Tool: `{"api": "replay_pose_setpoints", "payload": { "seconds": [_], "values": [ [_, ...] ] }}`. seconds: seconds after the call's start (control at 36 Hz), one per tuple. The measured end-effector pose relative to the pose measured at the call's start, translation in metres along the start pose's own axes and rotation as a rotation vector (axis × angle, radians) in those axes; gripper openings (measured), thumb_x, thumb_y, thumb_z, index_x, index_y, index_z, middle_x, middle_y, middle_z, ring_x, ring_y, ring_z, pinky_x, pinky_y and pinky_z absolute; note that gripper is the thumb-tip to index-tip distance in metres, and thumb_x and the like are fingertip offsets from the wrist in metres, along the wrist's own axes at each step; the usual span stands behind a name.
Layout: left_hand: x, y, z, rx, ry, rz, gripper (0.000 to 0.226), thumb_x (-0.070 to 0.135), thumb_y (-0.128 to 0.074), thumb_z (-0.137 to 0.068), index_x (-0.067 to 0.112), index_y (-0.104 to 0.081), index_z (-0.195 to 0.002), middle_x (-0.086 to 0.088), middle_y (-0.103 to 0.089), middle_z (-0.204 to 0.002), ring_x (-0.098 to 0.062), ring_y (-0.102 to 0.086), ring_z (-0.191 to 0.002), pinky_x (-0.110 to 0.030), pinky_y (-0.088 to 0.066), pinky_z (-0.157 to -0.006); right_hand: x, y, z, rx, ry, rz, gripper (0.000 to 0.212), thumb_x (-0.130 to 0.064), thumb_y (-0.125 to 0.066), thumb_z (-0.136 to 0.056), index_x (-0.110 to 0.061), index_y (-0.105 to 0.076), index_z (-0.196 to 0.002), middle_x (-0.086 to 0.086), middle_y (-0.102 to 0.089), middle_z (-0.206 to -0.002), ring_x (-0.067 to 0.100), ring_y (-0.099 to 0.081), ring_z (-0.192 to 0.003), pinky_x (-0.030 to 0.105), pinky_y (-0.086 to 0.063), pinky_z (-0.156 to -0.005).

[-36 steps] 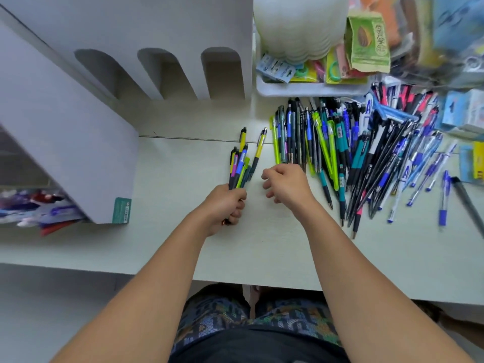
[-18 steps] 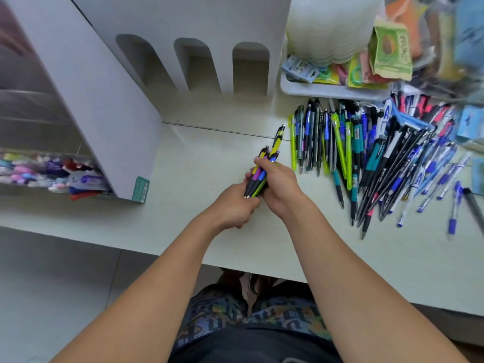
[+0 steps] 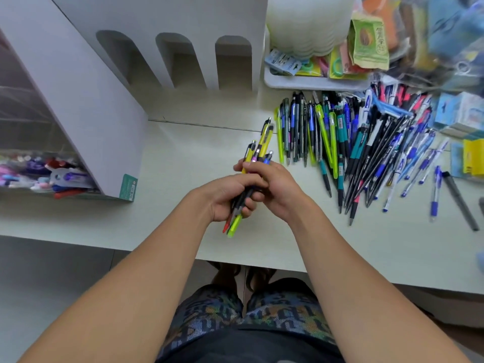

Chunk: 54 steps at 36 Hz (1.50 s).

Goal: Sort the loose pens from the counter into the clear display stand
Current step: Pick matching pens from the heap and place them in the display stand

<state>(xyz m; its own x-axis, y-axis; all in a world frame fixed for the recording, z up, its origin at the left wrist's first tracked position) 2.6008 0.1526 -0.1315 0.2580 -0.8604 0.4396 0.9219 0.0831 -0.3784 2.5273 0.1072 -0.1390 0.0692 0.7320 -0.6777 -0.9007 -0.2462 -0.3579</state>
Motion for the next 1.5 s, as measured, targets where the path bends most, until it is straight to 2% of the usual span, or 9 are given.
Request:
{"api": "replay_pose_setpoints", "payload": {
  "seconds": [0.14,0.36,0.47,0.58,0.78,1.03,1.28,1.42,1.5],
  "values": [
    [0.003,0.004,0.003,0.053,-0.048,-0.225,0.012,0.014,-0.059,-0.099,0.017,-0.047,-0.096,0.003,-0.041,-0.059,-0.006,-0.033,-0.044,-0.016,-0.028,-0.041,-0.011,0.015,-0.009,0.064,0.029,-0.190,0.022,-0.026,-0.055,-0.102,-0.011,-0.070,-0.098,0.006,-0.071,-0.091,0.023,-0.063,-0.091,0.039,-0.051,-0.087],
    [-0.014,0.024,0.030,0.228,-0.182,-0.297,0.009,0.012,-0.061,-0.096,0.014,-0.053,-0.098,0.001,-0.048,-0.063,-0.010,-0.039,-0.048,-0.022,-0.035,-0.047,-0.045,0.038,-0.004,0.535,0.232,-0.074,0.021,-0.013,-0.055,-0.097,-0.012,-0.070,-0.083,0.000,-0.042,-0.069,0.012,-0.036,-0.053,0.025,-0.032,-0.048],
    [-0.016,0.043,0.056,0.377,-0.297,-0.203,0.007,0.010,-0.058,-0.095,0.014,-0.053,-0.094,-0.002,-0.048,-0.071,-0.013,-0.039,-0.049,-0.025,-0.036,-0.047,-0.061,0.005,0.009,0.267,0.310,0.192,0.013,-0.011,-0.054,-0.101,-0.013,-0.067,-0.099,0.005,-0.045,-0.071,0.010,-0.037,-0.049,0.024,-0.034,-0.043],
    [-0.003,0.065,0.086,0.581,-0.418,-0.402,0.008,0.015,-0.057,-0.096,0.020,-0.050,-0.097,-0.004,-0.050,-0.076,-0.016,-0.044,-0.054,-0.029,-0.040,-0.051,-0.057,-0.058,0.027,-0.066,0.276,0.499,0.012,-0.017,-0.060,-0.101,-0.014,-0.070,-0.107,0.004,-0.049,-0.068,0.012,-0.041,-0.049,0.025,-0.033,-0.044],
    [0.034,0.095,0.153,0.882,-0.627,-0.757,0.012,0.016,-0.057,-0.095,0.020,-0.049,-0.104,0.002,-0.059,-0.086,-0.017,-0.056,-0.074,-0.028,-0.040,-0.055,-0.069,-0.149,0.060,-0.180,0.405,0.518,0.012,-0.017,-0.066,-0.098,-0.007,-0.069,-0.103,-0.011,-0.061,-0.058,0.017,-0.049,-0.050,0.027,-0.040,-0.043],
    [0.059,0.182,0.248,0.517,-0.745,-0.456,0.004,0.010,-0.060,-0.094,0.014,-0.062,-0.095,0.000,-0.053,-0.060,-0.013,-0.044,-0.047,-0.024,-0.038,-0.045,-0.075,-0.283,0.088,-0.158,0.538,0.312,0.010,-0.010,-0.054,-0.102,-0.010,-0.059,-0.093,0.013,-0.063,-0.073,0.018,-0.049,-0.047,0.027,-0.042,-0.038],
    [0.052,0.296,0.309,0.414,-0.753,-0.332,0.011,0.000,-0.058,-0.094,0.007,-0.058,-0.102,-0.014,-0.052,-0.068,-0.015,-0.037,-0.046,-0.021,-0.031,-0.040,-0.063,-0.403,0.081,0.001,0.662,0.219,0.019,-0.011,-0.044,-0.106,-0.013,-0.052,-0.089,0.002,-0.056,-0.057,0.017,-0.046,-0.041,0.025,-0.039,-0.033],
    [0.051,0.332,0.323,0.313,-0.745,0.180,0.019,0.019,-0.065,-0.097,0.017,-0.052,-0.083,0.002,-0.045,-0.066,-0.007,-0.029,-0.043,-0.017,-0.025,-0.037,-0.084,-0.424,0.069,0.102,0.679,0.217,0.018,-0.019,-0.044,-0.108,-0.012,-0.050,-0.092,0.002,-0.059,-0.058,0.016,-0.050,-0.044,0.026,-0.044,-0.038],
    [0.063,0.342,0.328,0.348,-0.820,0.179,0.033,0.038,-0.078,-0.079,0.016,-0.061,-0.095,-0.006,-0.054,-0.085,-0.009,-0.030,-0.046,-0.018,-0.029,-0.038,-0.078,-0.450,0.059,-0.002,0.638,0.331,0.015,-0.017,-0.045,-0.108,-0.012,-0.051,-0.095,0.001,-0.064,-0.059,0.017,-0.056,-0.049,0.029,-0.052,-0.043]
  ]
}}
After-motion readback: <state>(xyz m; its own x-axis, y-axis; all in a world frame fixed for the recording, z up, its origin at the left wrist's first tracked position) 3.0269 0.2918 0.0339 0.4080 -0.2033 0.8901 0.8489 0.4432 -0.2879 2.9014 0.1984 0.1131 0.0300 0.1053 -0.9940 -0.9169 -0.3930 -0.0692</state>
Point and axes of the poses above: each hand's wrist, its own z-axis away from the middle knuckle, its own y-axis out of the back of the hand, x = y × z, the point moved 6 cm from there along -z, towards the middle knuckle
